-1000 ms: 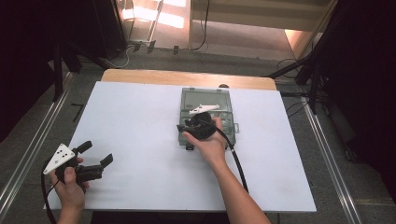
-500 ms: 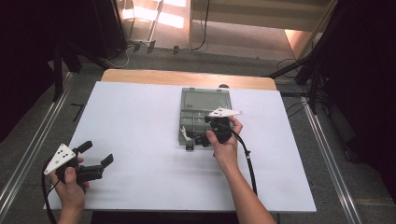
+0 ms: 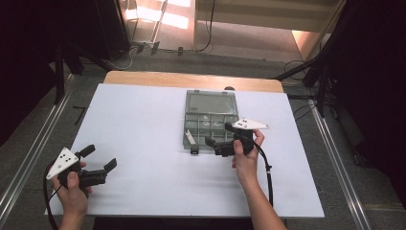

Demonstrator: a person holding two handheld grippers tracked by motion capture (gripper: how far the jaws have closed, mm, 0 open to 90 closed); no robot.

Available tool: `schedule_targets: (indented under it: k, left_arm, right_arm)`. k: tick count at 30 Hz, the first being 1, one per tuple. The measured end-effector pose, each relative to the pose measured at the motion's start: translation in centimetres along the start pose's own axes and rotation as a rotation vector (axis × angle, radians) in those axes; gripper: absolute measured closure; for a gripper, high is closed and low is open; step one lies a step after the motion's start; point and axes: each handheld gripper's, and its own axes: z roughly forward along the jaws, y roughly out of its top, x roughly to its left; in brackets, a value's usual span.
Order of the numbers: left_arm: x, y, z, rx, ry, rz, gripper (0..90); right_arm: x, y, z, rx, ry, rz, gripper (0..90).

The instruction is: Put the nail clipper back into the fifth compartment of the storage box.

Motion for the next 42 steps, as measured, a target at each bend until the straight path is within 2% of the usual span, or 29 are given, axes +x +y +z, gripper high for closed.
schedule_targets:
  k: [7, 15, 24, 31, 42]
  left_arm:
    - [0.0, 0.0, 0.0, -0.001, 0.0, 0.003, 0.0]
    - [0.0, 0.0, 0.0, 0.0, 0.001, 0.005, 0.0]
    - [0.0, 0.0, 0.0, 0.0, 0.002, 0.006, 0.0]
    - [-0.1, 0.0, 0.0, -0.001, 0.003, 0.007, 0.0]
    - [0.0, 0.0, -0.1, -0.003, 0.005, 0.005, 0.0]
  right_arm:
    - [-0.6, -1.3, -1.9, -0.023, -0.021, -0.003, 0.0]
    - [-1.4, -2.7, -4.1, -0.059, -0.042, 0.025, 0.0]
    - [-2.2, -4.5, -6.5, -0.096, -0.065, 0.03, 0.0]
    - [-3.2, -5.8, -8.6, -0.129, -0.083, 0.064, 0.0]
    - [-4.3, -7.6, -11.4, -0.147, -0.123, 0.057, 0.0]
